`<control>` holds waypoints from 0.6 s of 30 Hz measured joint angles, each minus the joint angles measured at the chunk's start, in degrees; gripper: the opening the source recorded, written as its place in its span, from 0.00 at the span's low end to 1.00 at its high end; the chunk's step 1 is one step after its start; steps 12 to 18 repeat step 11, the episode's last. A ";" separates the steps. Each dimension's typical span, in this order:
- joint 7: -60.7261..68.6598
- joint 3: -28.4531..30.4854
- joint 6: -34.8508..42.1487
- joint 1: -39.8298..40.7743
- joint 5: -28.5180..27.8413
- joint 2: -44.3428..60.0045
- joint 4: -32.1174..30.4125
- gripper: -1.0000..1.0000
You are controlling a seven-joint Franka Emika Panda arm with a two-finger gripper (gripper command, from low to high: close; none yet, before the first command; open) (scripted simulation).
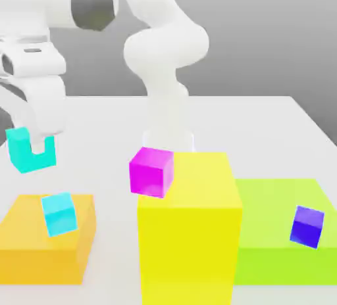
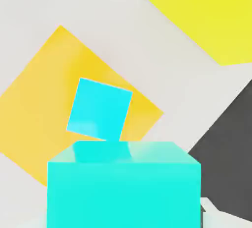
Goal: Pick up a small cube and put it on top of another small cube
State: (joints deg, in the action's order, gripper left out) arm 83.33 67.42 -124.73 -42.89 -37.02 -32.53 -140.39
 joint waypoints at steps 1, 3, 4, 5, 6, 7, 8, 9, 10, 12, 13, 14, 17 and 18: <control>-0.54 0.28 0.11 0.07 0.08 0.23 -0.60 0.00; -1.56 1.10 0.22 0.04 0.34 0.78 -1.82 0.00; -1.77 2.57 -0.85 -0.87 0.38 1.53 -2.41 0.00; -1.84 4.75 -2.60 -2.39 0.32 2.57 -3.01 0.00; -1.91 7.43 -4.68 -4.33 0.10 3.69 -3.60 0.00; -2.07 10.48 -6.88 -6.60 -0.33 4.79 -4.17 0.00; -2.34 13.82 -9.12 -9.09 -0.94 5.85 -4.72 0.00; -2.46 16.06 -10.63 -10.78 -1.25 6.62 -5.09 1.00; -2.46 16.06 -10.63 -10.78 -1.25 6.62 -5.09 1.00; -2.46 16.06 -10.63 -10.78 -1.25 6.62 -5.09 1.00; -2.46 16.06 -10.63 -10.78 -1.25 6.62 -5.09 1.00; -2.46 16.06 -10.63 -10.78 -1.25 6.62 -5.09 1.00; -2.46 16.06 -10.63 -10.78 -1.25 6.62 -5.09 1.00; -2.46 16.06 -10.63 -10.78 -1.25 6.62 -5.09 1.00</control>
